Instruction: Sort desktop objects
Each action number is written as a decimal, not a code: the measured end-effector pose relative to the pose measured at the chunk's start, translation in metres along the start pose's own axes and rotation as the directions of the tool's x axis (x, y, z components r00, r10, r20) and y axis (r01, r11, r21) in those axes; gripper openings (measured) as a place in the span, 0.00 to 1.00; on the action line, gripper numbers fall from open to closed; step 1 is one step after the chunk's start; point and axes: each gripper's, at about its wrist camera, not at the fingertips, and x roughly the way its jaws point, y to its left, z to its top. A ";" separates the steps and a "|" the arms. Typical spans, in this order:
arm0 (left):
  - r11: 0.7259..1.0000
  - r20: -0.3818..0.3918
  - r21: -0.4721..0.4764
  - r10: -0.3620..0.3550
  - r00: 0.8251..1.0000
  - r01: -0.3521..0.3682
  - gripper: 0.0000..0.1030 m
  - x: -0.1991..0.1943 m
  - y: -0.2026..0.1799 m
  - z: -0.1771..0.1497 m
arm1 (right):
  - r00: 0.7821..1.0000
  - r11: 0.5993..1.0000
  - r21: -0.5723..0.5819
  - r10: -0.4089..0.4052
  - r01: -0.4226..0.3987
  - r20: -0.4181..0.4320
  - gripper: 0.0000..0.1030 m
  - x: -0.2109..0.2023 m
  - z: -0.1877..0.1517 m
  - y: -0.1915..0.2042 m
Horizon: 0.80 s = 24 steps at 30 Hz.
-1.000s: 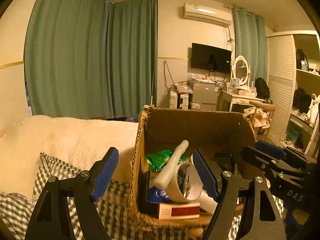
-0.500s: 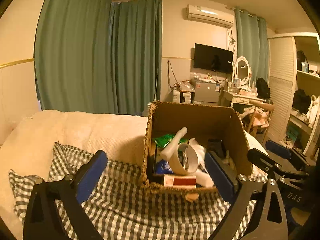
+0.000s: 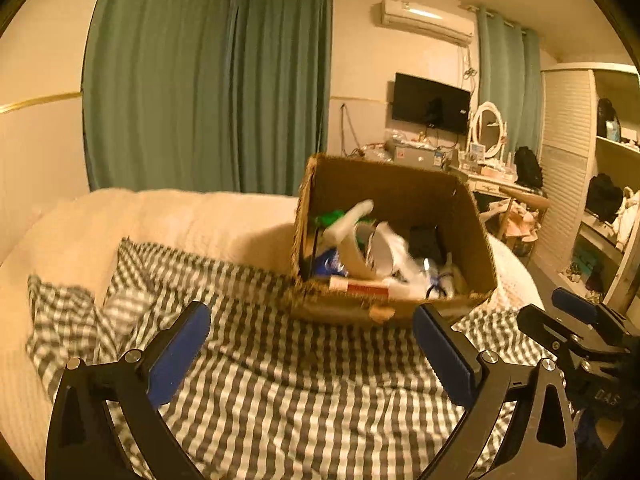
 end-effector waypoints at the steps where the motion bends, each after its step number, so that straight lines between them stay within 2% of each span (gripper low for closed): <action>1: 1.000 -0.010 -0.011 0.007 1.000 -0.007 1.00 0.001 0.002 -0.003 | 1.000 1.000 -0.008 0.002 -0.002 0.000 0.88 -0.001 -0.003 0.004; 4: 0.999 -0.032 -0.040 0.000 0.999 -0.002 1.00 0.005 0.006 -0.008 | 1.000 0.999 -0.033 0.008 -0.009 -0.002 0.88 -0.002 -0.007 0.013; 8: 0.999 -0.028 -0.030 0.010 1.000 -0.011 1.00 0.008 0.004 -0.012 | 1.000 0.999 -0.037 0.008 -0.008 0.000 0.88 0.000 -0.010 0.014; 11: 0.999 -0.077 -0.022 -0.044 0.996 0.042 1.00 0.019 0.000 -0.016 | 1.000 1.000 -0.022 0.004 -0.005 -0.016 0.88 0.005 -0.013 0.009; 24: 0.999 -0.048 0.036 0.015 0.999 -0.013 1.00 0.022 -0.014 -0.027 | 0.997 1.000 0.003 0.004 -0.004 -0.074 0.89 0.020 -0.021 0.002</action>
